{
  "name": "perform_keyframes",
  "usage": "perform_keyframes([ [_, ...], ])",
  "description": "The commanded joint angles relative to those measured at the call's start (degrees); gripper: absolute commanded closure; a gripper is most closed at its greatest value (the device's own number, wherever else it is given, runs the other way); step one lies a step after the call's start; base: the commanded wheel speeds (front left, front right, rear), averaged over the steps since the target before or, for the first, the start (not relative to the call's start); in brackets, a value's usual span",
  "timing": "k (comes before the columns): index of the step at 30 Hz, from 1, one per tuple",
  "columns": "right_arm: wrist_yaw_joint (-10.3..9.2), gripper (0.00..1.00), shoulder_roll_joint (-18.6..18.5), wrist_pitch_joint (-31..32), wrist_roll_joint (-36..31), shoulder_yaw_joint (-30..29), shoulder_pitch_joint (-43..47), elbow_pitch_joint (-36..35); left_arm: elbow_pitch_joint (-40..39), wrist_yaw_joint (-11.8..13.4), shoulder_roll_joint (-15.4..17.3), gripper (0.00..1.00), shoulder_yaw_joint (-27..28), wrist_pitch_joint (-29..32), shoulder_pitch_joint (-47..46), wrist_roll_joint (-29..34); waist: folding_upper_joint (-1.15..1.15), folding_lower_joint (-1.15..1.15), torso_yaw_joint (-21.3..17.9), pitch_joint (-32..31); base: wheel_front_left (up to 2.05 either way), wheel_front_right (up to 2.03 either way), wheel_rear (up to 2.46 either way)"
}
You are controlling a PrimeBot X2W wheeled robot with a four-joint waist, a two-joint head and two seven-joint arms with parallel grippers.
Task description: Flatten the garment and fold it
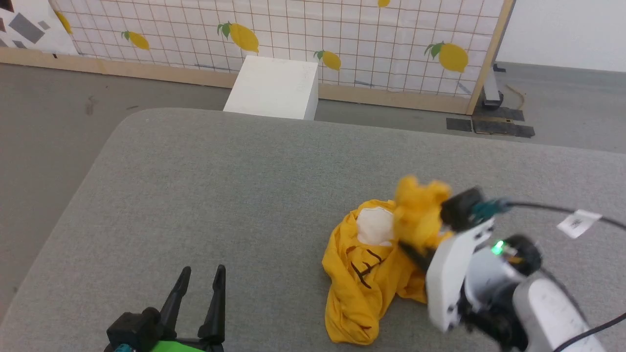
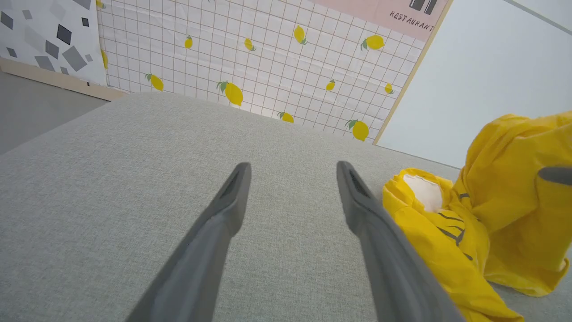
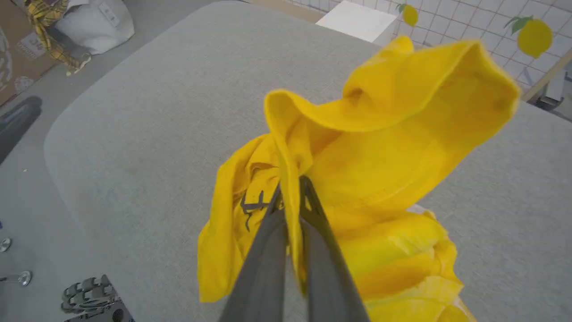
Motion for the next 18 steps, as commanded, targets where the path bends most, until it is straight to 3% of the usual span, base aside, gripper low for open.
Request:
perform_keyframes([
  [1,-0.08,1.0,-0.3,1.4,1.6,1.9,1.9,-1.2,-0.1,0.3,0.2,0.0,0.0,-0.2,0.2,0.5,0.0,0.0,0.6,-0.2,0.0,0.0,0.0],
  [7,-0.08,1.0,-2.7,7.6,6.7,9.9,11.1,-1.5,0.3,0.4,0.1,0.0,-0.8,-0.1,0.5,0.5,0.0,0.0,2.9,-1.0,0.0,0.0,0.0],
  [11,-0.08,0.86,-3.8,5.1,4.8,11.3,14.0,4.0,0.4,0.5,0.2,0.0,-1.2,0.1,0.7,0.4,0.0,0.0,4.2,-1.3,0.0,0.0,0.0],
  [12,-0.08,0.74,-3.5,3.1,3.9,10.5,14.1,6.0,0.4,0.5,0.3,0.0,-1.2,0.1,0.7,0.4,0.0,0.0,4.4,-1.3,0.0,0.0,0.0],
  [14,-0.08,0.67,-3.4,-1.0,0.7,9.4,13.1,9.4,0.4,0.5,0.4,0.0,-1.2,0.1,0.6,0.3,0.0,0.0,4.6,-1.3,0.0,0.0,0.0],
  [15,-0.08,0.57,-3.2,-2.7,-0.6,9.0,12.6,11.0,0.4,0.5,0.5,0.0,-1.1,0.1,0.6,0.3,0.0,0.0,4.7,-1.3,0.0,0.0,0.0],
  [16,-0.08,0.15,-2.5,-4.8,-1.7,7.8,12.1,12.9,0.4,0.6,0.6,0.0,-1.1,0.1,0.6,0.2,0.0,0.0,4.6,-1.3,0.0,0.0,0.0],
  [17,-0.08,0.0,-1.8,-6.0,-2.4,7.1,11.7,14.2,0.4,0.6,0.6,0.0,-1.1,0.1,0.6,0.3,0.0,0.0,4.6,-1.3,0.0,0.0,0.0],
  [18,-0.08,0.0,-1.0,-7.1,-2.6,6.6,11.1,15.3,0.4,0.7,0.6,0.0,-1.2,0.1,0.7,0.3,0.0,0.0,4.6,-1.3,0.0,0.0,0.0],
])
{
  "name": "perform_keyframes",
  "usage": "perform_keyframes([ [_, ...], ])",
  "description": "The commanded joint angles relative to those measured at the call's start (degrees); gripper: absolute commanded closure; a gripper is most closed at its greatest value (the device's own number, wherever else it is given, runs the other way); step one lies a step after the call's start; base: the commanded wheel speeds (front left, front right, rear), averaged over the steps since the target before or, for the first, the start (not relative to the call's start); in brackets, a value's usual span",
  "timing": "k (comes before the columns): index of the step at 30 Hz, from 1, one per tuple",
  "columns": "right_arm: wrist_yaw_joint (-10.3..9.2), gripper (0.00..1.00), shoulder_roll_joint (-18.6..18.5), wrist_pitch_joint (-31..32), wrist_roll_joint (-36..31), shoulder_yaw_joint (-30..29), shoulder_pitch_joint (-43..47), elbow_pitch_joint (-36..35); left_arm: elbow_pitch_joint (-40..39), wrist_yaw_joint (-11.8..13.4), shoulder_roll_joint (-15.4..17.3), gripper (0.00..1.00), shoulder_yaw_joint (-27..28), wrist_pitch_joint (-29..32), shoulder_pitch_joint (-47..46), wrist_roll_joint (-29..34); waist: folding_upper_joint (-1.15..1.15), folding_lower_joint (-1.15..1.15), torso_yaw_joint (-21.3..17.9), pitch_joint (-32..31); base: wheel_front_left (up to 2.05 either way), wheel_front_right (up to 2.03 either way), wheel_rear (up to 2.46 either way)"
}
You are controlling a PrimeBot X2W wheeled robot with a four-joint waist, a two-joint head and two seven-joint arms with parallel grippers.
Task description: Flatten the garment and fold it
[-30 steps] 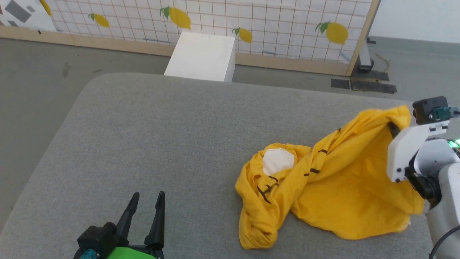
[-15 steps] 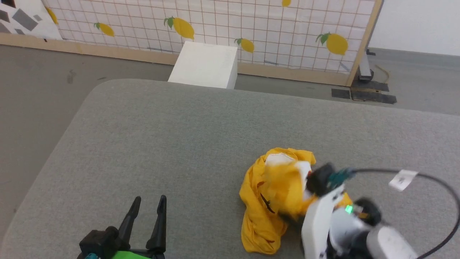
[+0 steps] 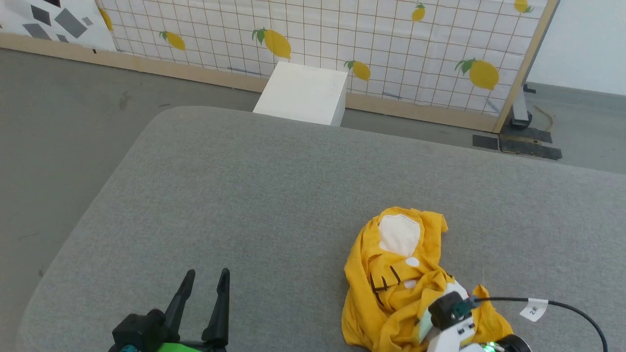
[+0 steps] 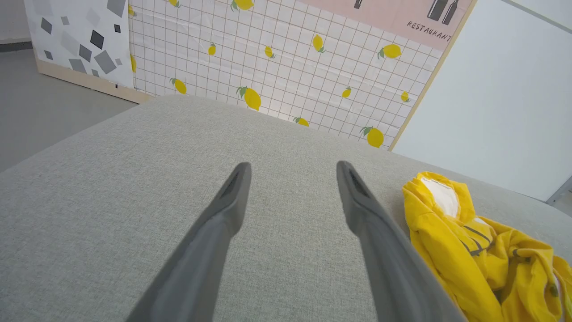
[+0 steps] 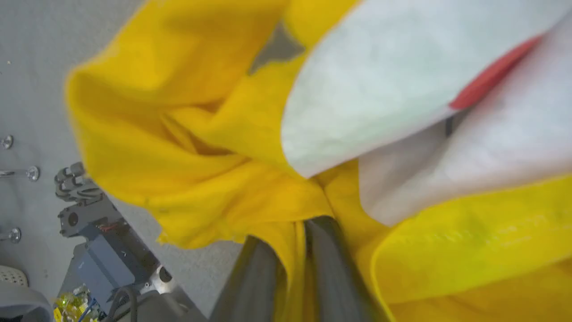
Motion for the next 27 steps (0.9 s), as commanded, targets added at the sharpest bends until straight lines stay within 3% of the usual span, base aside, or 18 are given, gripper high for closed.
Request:
perform_keyframes([
  [1,-0.11,0.0,1.3,-1.4,0.2,-1.0,-1.5,0.9,0.0,0.3,0.3,0.0,-0.1,0.0,0.7,0.1,0.0,0.0,-0.2,-0.1,0.0,0.0,0.0],
  [6,-0.11,0.0,2.8,-1.8,3.1,-3.5,-4.1,-2.1,-0.2,0.6,0.4,0.0,-0.2,0.0,1.6,0.1,0.0,0.0,-1.4,-0.7,0.0,0.0,0.0],
  [13,-0.11,0.0,2.0,5.3,7.3,-10.9,-1.5,-16.4,-1.2,1.4,0.6,0.0,-0.2,0.0,2.7,-0.1,0.0,0.0,-3.7,-1.0,0.0,0.0,0.0],
  [18,-0.11,0.0,3.2,5.4,3.2,-18.8,3.8,-25.6,-1.8,1.6,0.7,0.0,0.0,0.0,2.8,-0.3,0.0,0.0,-5.0,-0.3,0.0,0.0,0.0],
  [21,-0.11,0.0,5.6,0.6,-2.1,-23.1,6.8,-28.8,-2.0,1.6,0.8,0.0,0.1,-0.1,2.9,-0.4,0.0,0.0,-5.9,0.2,0.0,0.0,0.0],
  [27,-0.11,0.0,9.7,-19.1,-12.9,-28.7,13.3,-28.2,-2.8,1.5,0.8,0.0,0.9,-0.2,3.2,-0.4,0.0,0.0,-7.6,1.1,0.0,0.0,0.0],
])
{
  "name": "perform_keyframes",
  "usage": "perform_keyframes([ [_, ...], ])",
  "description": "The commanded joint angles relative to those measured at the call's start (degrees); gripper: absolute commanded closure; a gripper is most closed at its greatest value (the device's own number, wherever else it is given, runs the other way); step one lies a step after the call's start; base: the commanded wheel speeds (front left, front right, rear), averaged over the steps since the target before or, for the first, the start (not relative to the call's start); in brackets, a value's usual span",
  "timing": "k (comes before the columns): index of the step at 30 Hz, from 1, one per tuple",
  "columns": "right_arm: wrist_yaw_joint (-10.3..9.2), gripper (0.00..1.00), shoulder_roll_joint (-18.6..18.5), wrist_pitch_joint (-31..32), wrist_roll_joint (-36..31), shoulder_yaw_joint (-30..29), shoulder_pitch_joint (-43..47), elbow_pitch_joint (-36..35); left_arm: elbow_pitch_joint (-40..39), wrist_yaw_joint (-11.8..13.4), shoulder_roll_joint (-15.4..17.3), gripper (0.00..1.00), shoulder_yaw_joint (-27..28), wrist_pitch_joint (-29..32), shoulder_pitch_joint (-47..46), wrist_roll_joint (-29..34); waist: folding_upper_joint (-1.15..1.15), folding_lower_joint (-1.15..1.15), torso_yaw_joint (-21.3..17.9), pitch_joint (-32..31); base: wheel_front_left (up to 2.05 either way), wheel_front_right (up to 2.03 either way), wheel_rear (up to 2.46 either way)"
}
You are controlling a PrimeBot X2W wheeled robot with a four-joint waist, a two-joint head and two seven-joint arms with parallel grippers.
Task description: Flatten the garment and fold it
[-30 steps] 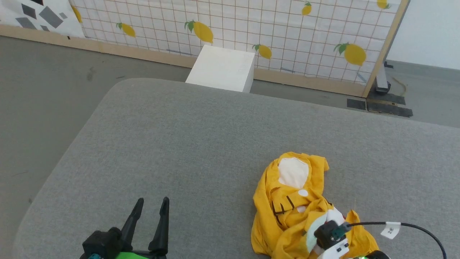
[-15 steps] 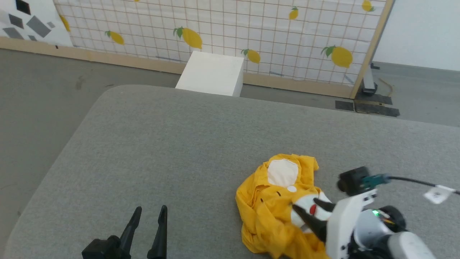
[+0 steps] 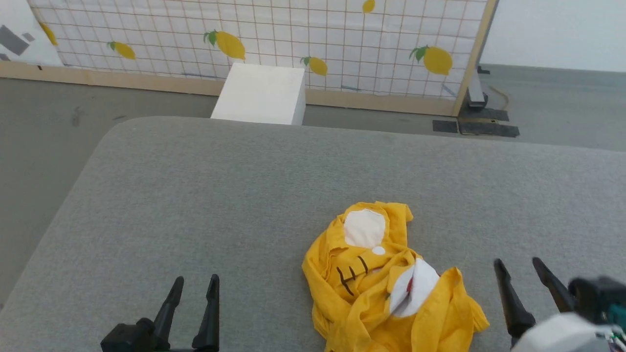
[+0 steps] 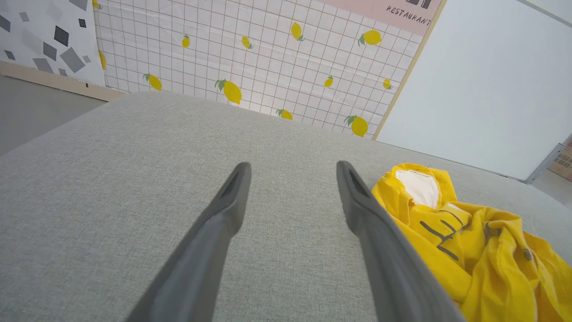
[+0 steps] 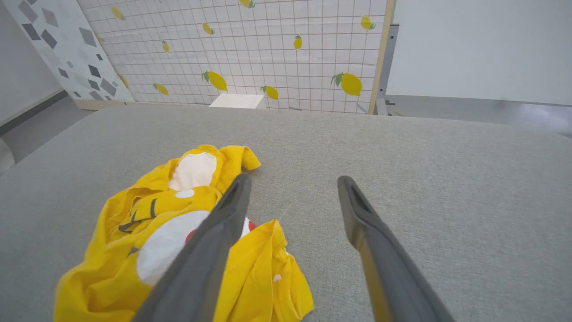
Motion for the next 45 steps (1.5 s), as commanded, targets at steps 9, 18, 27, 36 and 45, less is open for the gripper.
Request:
perform_keyframes([
  [9,-0.08,0.0,0.3,-22.8,4.1,-1.8,5.6,10.9,-1.6,0.3,-0.2,0.0,1.6,-0.3,2.8,0.3,0.0,0.0,-3.4,0.1,0.0,0.0,0.0],
  [18,-0.08,0.0,0.3,-25.2,3.0,-3.4,3.7,13.9,-4.9,0.0,1.8,0.0,-0.2,6.3,-4.4,0.7,0.0,0.0,-4.1,1.3,0.0,0.0,0.0],
  [27,-0.08,0.0,0.4,-25.0,3.0,-2.6,1.9,15.0,-0.3,-0.6,1.1,0.0,-7.7,33.4,-19.8,-3.8,0.0,0.0,-3.1,4.1,0.0,0.0,0.0],
  [36,-0.08,0.0,0.4,-25.3,3.4,-1.2,-0.2,17.1,10.4,-0.5,0.0,0.0,-13.3,44.4,-25.8,-2.8,0.0,0.0,-5.3,6.8,0.0,0.0,0.0],
  [45,-0.08,0.0,0.4,-25.9,3.8,-0.1,-1.4,19.3,21.0,1.7,-1.5,0.71,-14.0,44.9,-25.4,-3.1,0.0,0.0,-8.8,7.5,0.0,0.0,0.0],
])
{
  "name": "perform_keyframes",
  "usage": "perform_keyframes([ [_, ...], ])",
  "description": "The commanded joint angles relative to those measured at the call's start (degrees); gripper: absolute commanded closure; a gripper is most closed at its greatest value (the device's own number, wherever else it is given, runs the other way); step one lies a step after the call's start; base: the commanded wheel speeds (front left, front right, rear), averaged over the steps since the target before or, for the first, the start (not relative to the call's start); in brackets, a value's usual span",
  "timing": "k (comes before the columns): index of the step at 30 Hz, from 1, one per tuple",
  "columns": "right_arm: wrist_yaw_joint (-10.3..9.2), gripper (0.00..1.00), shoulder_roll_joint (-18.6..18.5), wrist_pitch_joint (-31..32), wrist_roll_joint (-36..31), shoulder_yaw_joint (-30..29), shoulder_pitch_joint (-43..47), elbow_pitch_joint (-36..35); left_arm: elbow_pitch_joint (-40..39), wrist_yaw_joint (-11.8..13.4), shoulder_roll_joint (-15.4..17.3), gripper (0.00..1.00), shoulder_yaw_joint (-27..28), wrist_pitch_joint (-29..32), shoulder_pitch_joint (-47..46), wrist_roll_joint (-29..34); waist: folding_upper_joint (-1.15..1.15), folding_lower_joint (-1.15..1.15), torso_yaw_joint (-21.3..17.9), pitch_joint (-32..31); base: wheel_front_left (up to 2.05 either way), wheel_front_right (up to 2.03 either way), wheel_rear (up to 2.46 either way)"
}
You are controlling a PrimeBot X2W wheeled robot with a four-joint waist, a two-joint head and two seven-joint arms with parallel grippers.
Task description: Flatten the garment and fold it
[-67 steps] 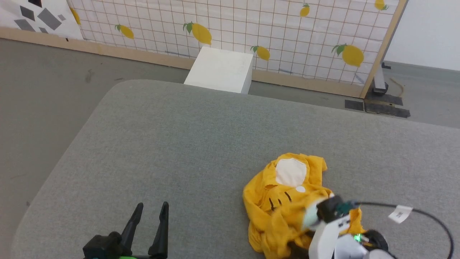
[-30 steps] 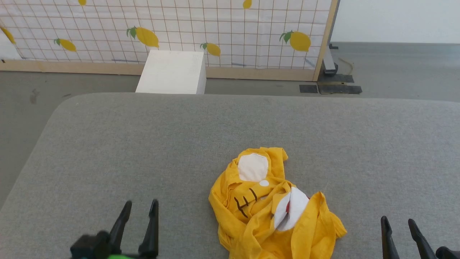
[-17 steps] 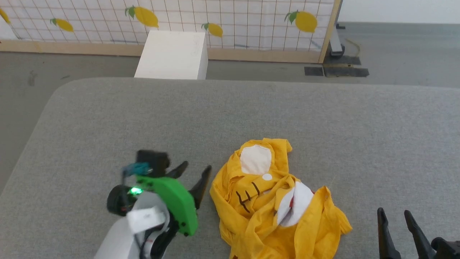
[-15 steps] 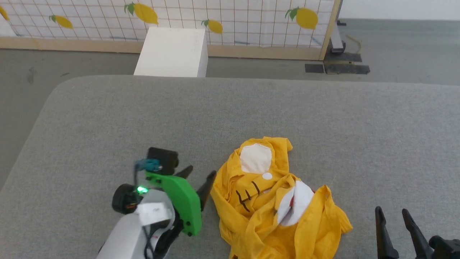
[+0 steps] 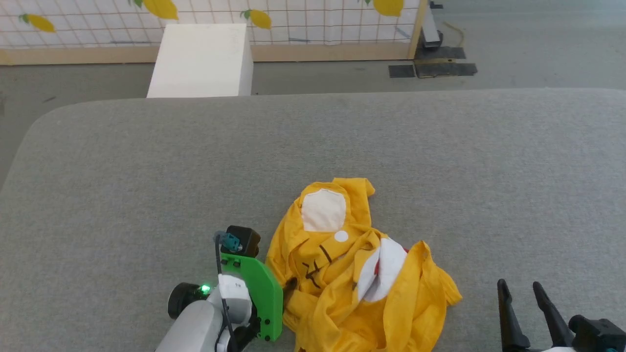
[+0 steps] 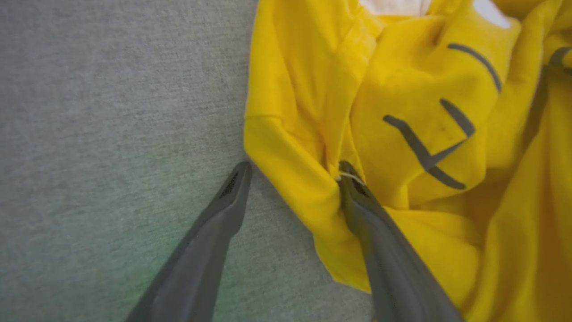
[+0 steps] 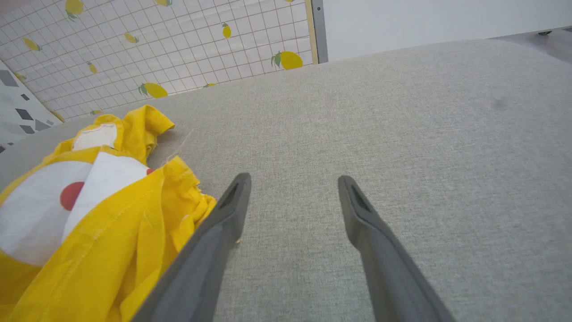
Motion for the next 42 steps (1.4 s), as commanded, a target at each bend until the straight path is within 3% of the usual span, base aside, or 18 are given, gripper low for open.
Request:
perform_keyframes([
  [1,-0.08,0.0,0.0,-0.5,0.1,0.4,-1.1,0.3,1.9,0.5,0.1,1.0,-0.4,-0.5,0.0,0.8,0.0,0.0,-1.3,0.0,0.0,0.0,0.0],
  [5,-0.08,0.0,0.0,-0.6,0.2,0.3,-0.8,0.8,4.1,-0.5,-0.3,1.0,-0.4,-3.4,0.5,0.0,0.0,0.0,-1.6,-1.1,0.0,0.0,0.0],
  [9,-0.08,0.0,0.0,-0.4,-0.1,-0.5,-0.3,0.7,1.4,-0.6,-0.3,1.0,3.0,-8.8,-1.3,-2.0,0.0,0.0,-0.7,-2.1,0.0,0.0,0.0],
  [13,-0.08,0.0,0.0,0.1,-0.6,-0.8,0.0,0.3,-2.6,0.2,2.9,1.0,7.4,-13.1,-2.9,-2.5,0.0,0.0,0.5,-2.3,0.0,0.0,0.0],
  [18,-0.08,0.0,0.0,0.8,-1.0,-1.1,-0.4,-0.9,-2.9,1.4,9.4,1.0,11.0,-20.2,-3.8,1.4,0.0,0.0,1.4,-0.8,0.0,0.0,0.0],
  [19,-0.08,0.0,0.0,1.0,-1.2,-1.0,-0.6,-1.0,-1.7,1.7,10.2,0.0,11.6,-22.4,-3.9,2.1,0.0,0.0,1.5,-0.4,0.0,0.0,0.0],
  [22,-0.08,0.0,0.0,1.6,-1.4,-0.5,-1.2,-1.4,2.5,2.2,10.4,0.0,12.1,-27.0,-4.0,3.1,0.0,0.0,1.8,0.8,0.0,0.0,0.0],
  [25,-0.08,0.0,0.0,1.9,-1.4,-0.8,-1.5,-1.7,5.5,1.5,8.2,0.0,12.0,-30.3,-4.5,2.0,0.0,0.0,2.5,1.2,0.0,0.0,0.0],
  [30,-0.08,0.0,0.0,2.2,-1.5,-1.1,-1.6,-2.0,5.1,1.0,6.3,0.0,12.0,-35.3,-4.5,1.4,0.0,0.0,3.4,1.2,0.0,0.0,0.0],
  [35,-0.08,0.0,0.0,2.2,-1.3,-1.3,-1.3,-2.0,-3.1,2.5,4.9,0.0,14.0,-40.9,-0.3,0.3,0.0,0.0,4.1,0.5,0.0,0.0,0.0],
  [36,-0.08,0.0,0.0,2.2,-1.1,-1.1,-0.9,-1.9,-8.8,3.8,4.7,0.0,15.0,-42.4,4.2,0.1,0.0,0.0,4.3,0.1,0.0,0.0,0.0],
  [42,-0.08,0.0,0.0,2.2,-0.9,-0.9,-0.5,-1.8,-19.4,5.6,3.4,0.0,17.3,-44.4,14.1,-0.5,0.0,0.0,4.5,-0.6,0.0,0.0,0.0],
])
